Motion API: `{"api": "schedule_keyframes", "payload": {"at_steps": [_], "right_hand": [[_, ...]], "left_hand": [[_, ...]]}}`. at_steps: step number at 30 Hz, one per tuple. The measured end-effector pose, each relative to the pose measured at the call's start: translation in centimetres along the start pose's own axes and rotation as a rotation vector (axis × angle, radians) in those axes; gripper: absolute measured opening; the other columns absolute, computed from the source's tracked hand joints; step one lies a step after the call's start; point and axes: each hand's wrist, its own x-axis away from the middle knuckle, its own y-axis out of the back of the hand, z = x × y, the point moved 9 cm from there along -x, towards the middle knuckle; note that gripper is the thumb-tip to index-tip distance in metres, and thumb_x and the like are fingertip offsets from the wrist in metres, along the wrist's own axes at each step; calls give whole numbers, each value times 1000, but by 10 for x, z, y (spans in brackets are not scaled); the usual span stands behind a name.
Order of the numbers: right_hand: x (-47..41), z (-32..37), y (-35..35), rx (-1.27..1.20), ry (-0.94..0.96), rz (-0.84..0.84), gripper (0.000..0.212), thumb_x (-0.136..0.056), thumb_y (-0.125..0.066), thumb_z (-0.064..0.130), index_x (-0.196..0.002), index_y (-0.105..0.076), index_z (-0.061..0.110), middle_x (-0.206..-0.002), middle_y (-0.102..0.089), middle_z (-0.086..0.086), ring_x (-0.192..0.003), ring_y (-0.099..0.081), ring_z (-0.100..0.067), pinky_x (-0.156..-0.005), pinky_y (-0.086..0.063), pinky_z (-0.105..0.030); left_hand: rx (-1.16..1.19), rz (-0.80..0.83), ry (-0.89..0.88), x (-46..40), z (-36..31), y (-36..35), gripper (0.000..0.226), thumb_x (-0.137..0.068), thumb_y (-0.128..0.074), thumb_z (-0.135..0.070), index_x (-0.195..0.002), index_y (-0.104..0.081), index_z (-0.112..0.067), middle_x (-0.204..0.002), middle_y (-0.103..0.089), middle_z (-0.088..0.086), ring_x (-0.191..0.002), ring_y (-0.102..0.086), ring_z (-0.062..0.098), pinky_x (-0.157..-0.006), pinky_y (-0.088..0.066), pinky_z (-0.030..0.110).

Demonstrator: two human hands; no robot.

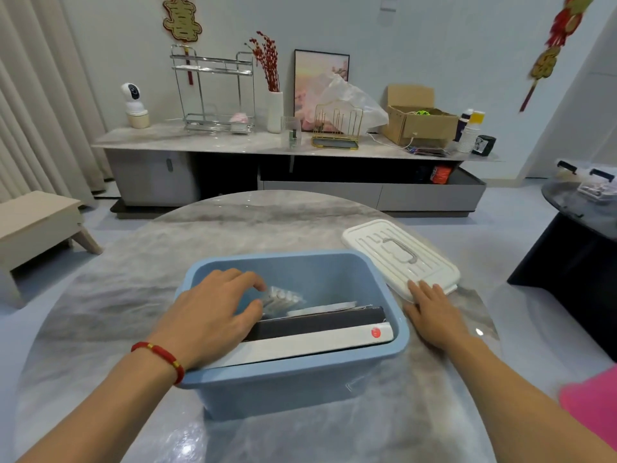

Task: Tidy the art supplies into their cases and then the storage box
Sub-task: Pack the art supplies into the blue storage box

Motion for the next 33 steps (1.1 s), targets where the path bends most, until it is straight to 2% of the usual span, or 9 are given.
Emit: {"api": "schedule_keyframes", "payload": {"at_steps": [4,11,15,18,20,22,27,30,33], "right_hand": [[4,10,19,-54,10,-241,21,-91,-64,29,-104,-58,13,-111,-56,-10,-100,-51,-28,-82,-51,-43],[16,19,50,-90,-13,-270,16,-93,-67,32,-92,-55,22,-100,-61,-2,-87,-57,-23,-77,-56,-46],[47,14,106,-468,-95,-313,22,-99,-60,29,-80,-61,17,-86,-61,-3,-80,-57,-24,-74,-48,-40],[73,3,129,-909,-208,-273,41,-102,-53,33,-80,-61,-1,-86,-56,-10,-77,-48,-23,-71,-42,-41],[92,9,139,-1219,-254,-202,43,-104,-52,32,-87,-62,-6,-89,-59,-12,-85,-54,-27,-80,-48,-48],[111,23,158,-1262,-175,-177,37,-106,-50,29,-92,-65,-2,-96,-66,-12,-93,-61,-30,-90,-50,-53],[148,76,204,-875,259,-202,26,-103,-49,35,-108,-68,16,-104,-70,0,-98,-64,-22,-85,-53,-39],[168,115,199,-824,506,-47,28,-93,-54,43,-109,-65,23,-110,-68,7,-103,-63,-14,-88,-52,-34],[172,129,168,-729,606,74,19,-92,-66,29,-108,-66,20,-119,-68,4,-120,-61,-15,-101,-47,-37]], "left_hand": [[14,-3,20,-1,3,1,55,-76,-21,-65,-118,-51,-46,-122,-53,-24,-115,-45,5,-94,-46,38],[24,-22,35,2,4,4,54,-77,-26,-64,-116,-57,-43,-122,-56,-19,-115,-47,8,-96,-45,39],[67,-53,31,1,6,5,56,-75,-24,-65,-113,-58,-42,-116,-61,-18,-112,-49,8,-95,-47,41],[110,-72,27,1,8,5,52,-76,-27,-65,-109,-59,-42,-112,-62,-20,-109,-51,5,-93,-49,39],[151,-90,16,0,8,5,47,-77,-30,-64,-104,-61,-42,-109,-63,-22,-106,-52,4,-92,-50,39],[230,-161,-2,-1,10,11,35,-81,-38,-58,-98,-63,-40,-104,-65,-22,-104,-55,2,-93,-50,37],[683,-534,115,17,34,53,18,-96,-56,-21,-96,-73,-28,-101,-70,-16,-97,-61,-1,-82,-48,18],[1102,-774,418,41,75,59,32,-95,-48,-37,-111,-70,-21,-114,-67,-5,-107,-59,12,-93,-46,29],[1714,-493,629,44,84,20,54,-91,-46,-50,-120,-59,-6,-116,-64,10,-108,-60,25,-95,-47,41]]}}
